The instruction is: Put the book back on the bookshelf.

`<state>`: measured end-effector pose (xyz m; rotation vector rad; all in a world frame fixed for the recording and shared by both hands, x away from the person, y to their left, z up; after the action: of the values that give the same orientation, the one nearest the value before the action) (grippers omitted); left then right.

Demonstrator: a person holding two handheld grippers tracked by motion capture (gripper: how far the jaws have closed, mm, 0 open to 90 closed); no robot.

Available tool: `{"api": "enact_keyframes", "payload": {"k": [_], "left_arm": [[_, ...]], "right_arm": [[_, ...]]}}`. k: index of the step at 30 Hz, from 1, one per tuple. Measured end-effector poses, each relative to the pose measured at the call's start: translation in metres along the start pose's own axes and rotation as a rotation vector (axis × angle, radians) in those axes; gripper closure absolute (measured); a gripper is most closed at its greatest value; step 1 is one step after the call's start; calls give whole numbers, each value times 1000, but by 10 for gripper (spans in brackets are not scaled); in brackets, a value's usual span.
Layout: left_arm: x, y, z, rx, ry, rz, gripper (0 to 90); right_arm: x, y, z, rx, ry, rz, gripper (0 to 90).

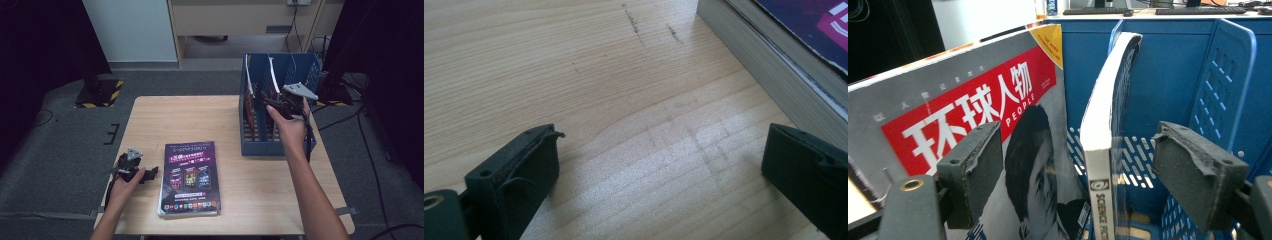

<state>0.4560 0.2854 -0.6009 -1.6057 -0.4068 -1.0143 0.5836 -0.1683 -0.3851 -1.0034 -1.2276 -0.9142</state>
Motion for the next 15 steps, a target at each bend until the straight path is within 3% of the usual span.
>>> {"api": "enact_keyframes", "payload": {"k": [15], "left_arm": [[0, 0, 0, 0, 0, 0, 12]], "right_arm": [[0, -8, 0, 22, -1, 19, 141]]}}
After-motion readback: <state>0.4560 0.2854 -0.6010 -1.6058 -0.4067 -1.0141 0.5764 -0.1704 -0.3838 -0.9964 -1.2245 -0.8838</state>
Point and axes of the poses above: each handheld gripper's, and its own axes: y roughly forward along the jaws, x roughly out of its top, z roughly to its left, the point moved 9 cm from there along y, roughly forward along the jaws, and after that the axes turned 7 degrees about -z, right-handed, at the moved point
